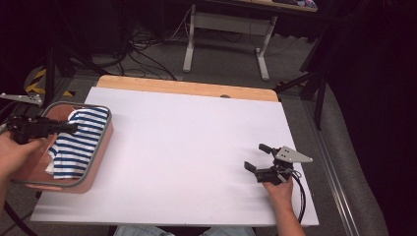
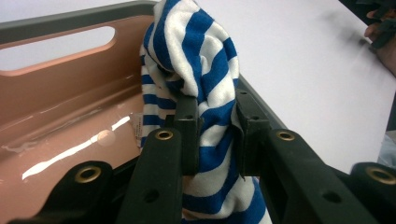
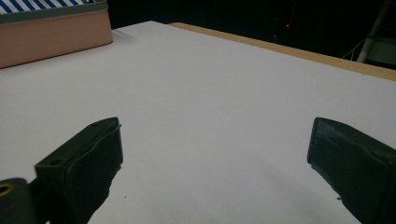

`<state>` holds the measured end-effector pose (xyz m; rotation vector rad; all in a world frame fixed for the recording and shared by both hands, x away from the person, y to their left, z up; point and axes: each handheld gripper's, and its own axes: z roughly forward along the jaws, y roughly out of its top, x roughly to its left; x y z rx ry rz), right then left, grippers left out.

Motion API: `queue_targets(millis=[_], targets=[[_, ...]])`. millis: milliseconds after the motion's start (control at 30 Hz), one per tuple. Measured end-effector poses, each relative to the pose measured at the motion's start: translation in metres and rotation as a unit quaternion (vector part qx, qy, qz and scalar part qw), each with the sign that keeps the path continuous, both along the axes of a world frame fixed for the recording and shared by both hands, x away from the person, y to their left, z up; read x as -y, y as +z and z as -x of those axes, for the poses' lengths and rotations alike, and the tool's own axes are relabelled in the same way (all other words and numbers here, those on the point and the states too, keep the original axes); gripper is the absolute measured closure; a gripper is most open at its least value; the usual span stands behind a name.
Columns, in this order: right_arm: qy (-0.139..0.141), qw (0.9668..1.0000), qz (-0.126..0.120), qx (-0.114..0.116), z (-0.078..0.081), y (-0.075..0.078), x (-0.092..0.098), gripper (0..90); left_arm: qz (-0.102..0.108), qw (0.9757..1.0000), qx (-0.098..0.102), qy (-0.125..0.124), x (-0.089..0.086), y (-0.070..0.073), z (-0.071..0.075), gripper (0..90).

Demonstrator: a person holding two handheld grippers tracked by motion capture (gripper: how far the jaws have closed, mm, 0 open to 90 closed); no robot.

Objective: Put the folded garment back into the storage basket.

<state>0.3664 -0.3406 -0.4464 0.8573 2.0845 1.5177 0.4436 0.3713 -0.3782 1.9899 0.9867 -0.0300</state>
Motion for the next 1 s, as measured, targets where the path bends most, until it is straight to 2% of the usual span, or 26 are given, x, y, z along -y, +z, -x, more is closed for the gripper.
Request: queue_targets(millis=[133, 233, 300, 367, 467, 533, 567, 600, 633, 733, 767, 833, 900, 1000], targets=[[0.001, 1.0000, 0.000, 0.000, 0.000, 0.000, 0.000, 3.8, -0.002, 1.0000, -0.005, 0.007, 0.000, -0.004, -0.006, 72.3], [0.002, 1.0000, -0.001, 0.000, 0.000, 0.000, 0.000, 3.7, -0.015, 0.9997, -0.005, 0.020, 0.000, -0.006, -0.010, 68.2], [0.002, 1.0000, -0.001, -0.001, 0.000, 0.000, 0.000, 3.7, -0.025, 0.9992, 0.002, 0.031, -0.002, -0.007, -0.011, 63.9], [0.002, 1.0000, -0.001, -0.001, 0.000, 0.000, 0.000, 3.6, -0.036, 0.9981, 0.006, 0.050, -0.005, -0.007, -0.012, 61.3], [0.002, 1.0000, -0.001, -0.002, 0.000, 0.000, 0.000, 3.6, -0.059, 0.9951, 0.015, 0.079, -0.010, -0.009, -0.013, 57.5], [0.002, 1.0000, -0.001, -0.002, 0.000, 0.000, 0.000, 3.6, -0.078, 0.9916, 0.021, 0.101, -0.012, -0.009, -0.014, 53.8], [0.002, 1.0000, -0.001, -0.001, 0.000, 0.000, 0.000, 3.7, -0.092, 0.9883, 0.030, 0.118, -0.013, -0.009, -0.015, 50.1], [0.002, 1.0000, -0.001, -0.002, 0.000, 0.000, 0.000, 3.7, -0.096, 0.9864, 0.034, 0.129, -0.012, -0.009, -0.015, 43.6], [0.002, 1.0000, -0.001, -0.002, 0.000, 0.000, 0.000, 3.7, -0.101, 0.9843, 0.043, 0.138, -0.013, -0.008, -0.014, 41.1], [0.001, 1.0000, -0.001, -0.002, 0.000, 0.000, 0.000, 3.7, -0.118, 0.9746, 0.067, 0.178, -0.013, -0.003, -0.012, 29.0], [0.001, 1.0000, -0.001, -0.002, 0.000, 0.000, 0.000, 3.6, -0.122, 0.9724, 0.071, 0.186, -0.012, -0.002, -0.011, 25.7], [0.001, 1.0000, -0.001, -0.002, 0.000, 0.000, 0.000, 3.6, -0.123, 0.9723, 0.073, 0.185, -0.010, 0.000, -0.008, 23.5], [0.002, 1.0000, -0.001, -0.003, -0.001, -0.001, 0.000, 3.7, -0.132, 0.9724, 0.076, 0.176, -0.005, 0.002, -0.005, 22.6], [0.002, 1.0000, 0.000, -0.002, -0.001, -0.001, 0.000, 3.7, -0.146, 0.9743, 0.067, 0.158, 0.004, 0.001, -0.001, 24.3]])
